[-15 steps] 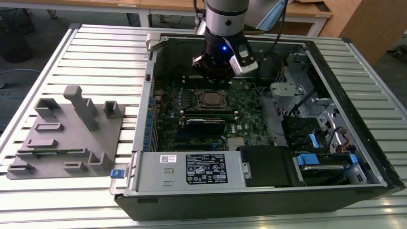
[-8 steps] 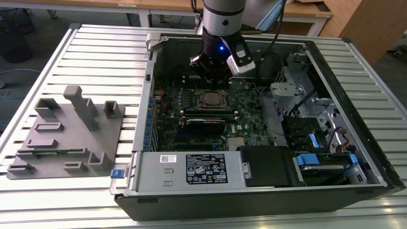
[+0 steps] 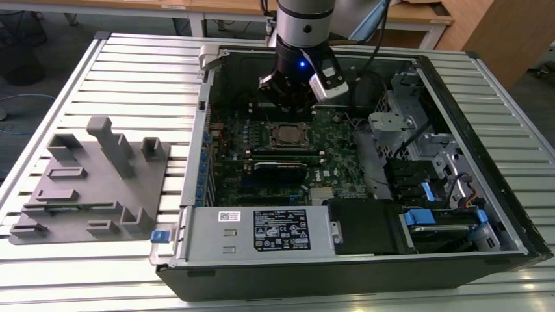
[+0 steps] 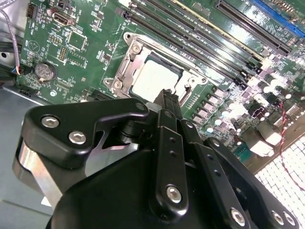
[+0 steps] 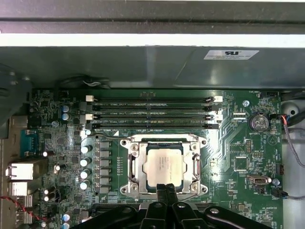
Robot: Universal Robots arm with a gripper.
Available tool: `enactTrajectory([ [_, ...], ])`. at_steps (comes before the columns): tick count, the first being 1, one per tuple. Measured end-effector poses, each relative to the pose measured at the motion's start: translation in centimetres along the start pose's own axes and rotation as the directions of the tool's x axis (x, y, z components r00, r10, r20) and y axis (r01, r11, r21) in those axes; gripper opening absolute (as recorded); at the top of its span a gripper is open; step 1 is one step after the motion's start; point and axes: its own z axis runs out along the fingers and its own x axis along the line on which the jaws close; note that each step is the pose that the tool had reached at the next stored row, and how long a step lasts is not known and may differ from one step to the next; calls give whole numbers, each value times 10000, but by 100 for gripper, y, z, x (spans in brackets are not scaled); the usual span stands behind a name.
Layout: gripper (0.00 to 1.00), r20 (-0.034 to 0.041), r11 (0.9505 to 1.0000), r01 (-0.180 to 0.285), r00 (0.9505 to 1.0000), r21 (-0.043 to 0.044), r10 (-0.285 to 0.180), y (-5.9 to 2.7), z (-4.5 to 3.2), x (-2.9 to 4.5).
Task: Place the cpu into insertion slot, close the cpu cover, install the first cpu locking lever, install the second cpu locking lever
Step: 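Install the first cpu locking lever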
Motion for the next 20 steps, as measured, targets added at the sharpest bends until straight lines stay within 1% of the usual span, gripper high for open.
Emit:
enactTrajectory([
  [4,11,0,10000,0,10000,-1,0,1,-24,-1],
  [16,11,1,10000,1,10000,0,-1,1,-27,0],
  [20,11,0,10000,0,10000,-1,0,1,-28,38],
])
